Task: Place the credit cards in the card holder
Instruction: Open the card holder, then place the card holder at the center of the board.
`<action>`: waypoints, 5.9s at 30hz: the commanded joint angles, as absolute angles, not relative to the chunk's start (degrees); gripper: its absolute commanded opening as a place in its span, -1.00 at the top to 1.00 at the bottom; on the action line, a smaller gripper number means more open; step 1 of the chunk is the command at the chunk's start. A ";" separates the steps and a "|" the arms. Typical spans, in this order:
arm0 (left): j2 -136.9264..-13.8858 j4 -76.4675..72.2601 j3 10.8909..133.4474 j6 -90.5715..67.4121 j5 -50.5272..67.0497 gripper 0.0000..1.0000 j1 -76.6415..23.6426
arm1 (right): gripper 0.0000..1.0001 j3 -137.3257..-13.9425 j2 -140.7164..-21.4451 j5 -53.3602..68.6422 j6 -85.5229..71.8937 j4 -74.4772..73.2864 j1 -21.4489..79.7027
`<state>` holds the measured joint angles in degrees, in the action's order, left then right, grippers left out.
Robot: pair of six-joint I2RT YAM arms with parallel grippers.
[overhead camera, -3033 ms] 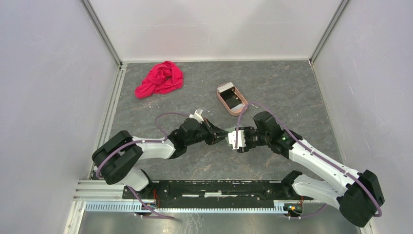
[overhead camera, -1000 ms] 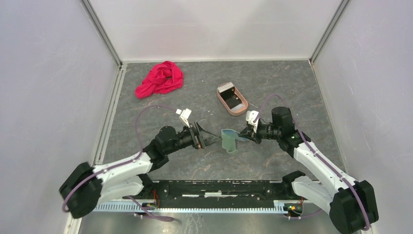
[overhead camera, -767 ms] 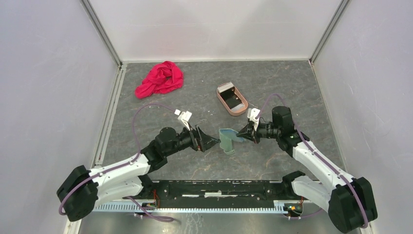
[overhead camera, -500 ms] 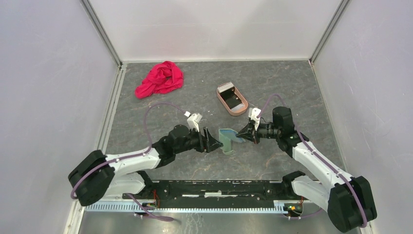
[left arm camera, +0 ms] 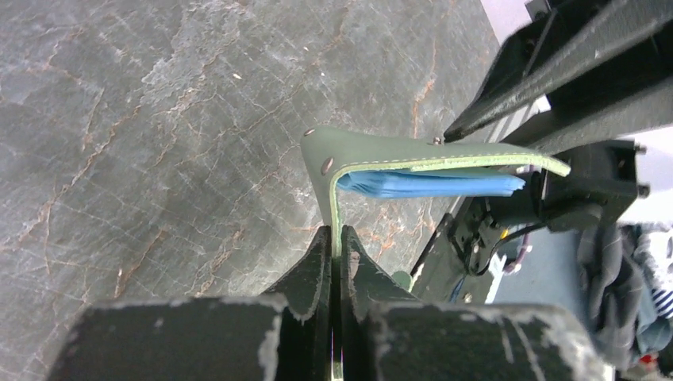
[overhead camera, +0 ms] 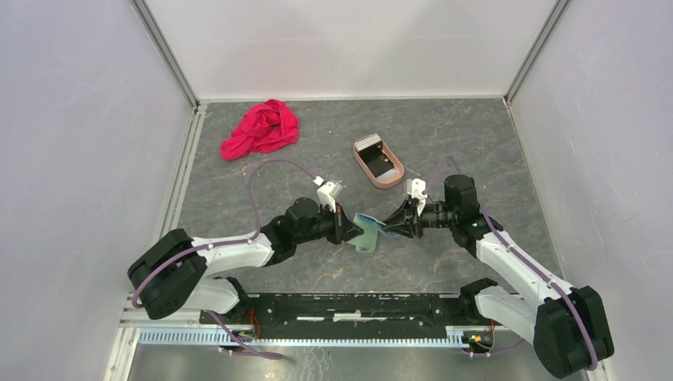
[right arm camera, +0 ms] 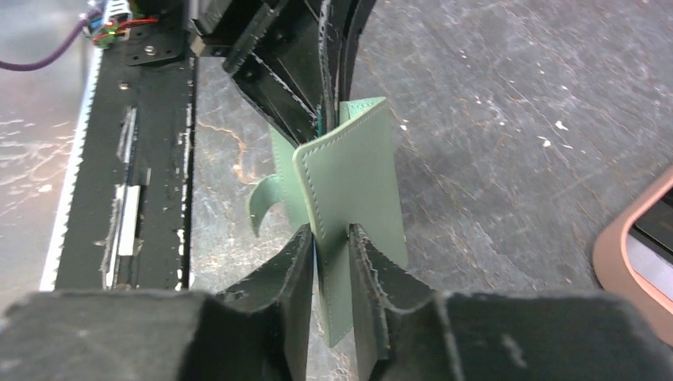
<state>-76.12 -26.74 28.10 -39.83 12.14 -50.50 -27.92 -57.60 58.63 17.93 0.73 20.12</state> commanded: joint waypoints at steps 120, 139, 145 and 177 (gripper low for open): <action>-119.41 -54.88 52.89 -73.31 9.88 0.17 -54.14 | -0.12 -46.54 -67.34 55.86 48.33 -43.23 3.83; -121.79 -52.29 56.63 -73.33 10.72 0.15 -54.22 | 0.46 -40.83 -72.85 42.17 33.25 -31.85 3.89; -121.76 -52.53 56.52 -72.83 10.93 0.14 -54.22 | 0.60 -39.24 -74.95 33.29 30.23 -27.95 3.80; -111.97 -31.18 49.79 -53.01 6.12 0.34 -55.63 | 0.32 -42.14 -83.65 52.52 36.00 -33.45 3.80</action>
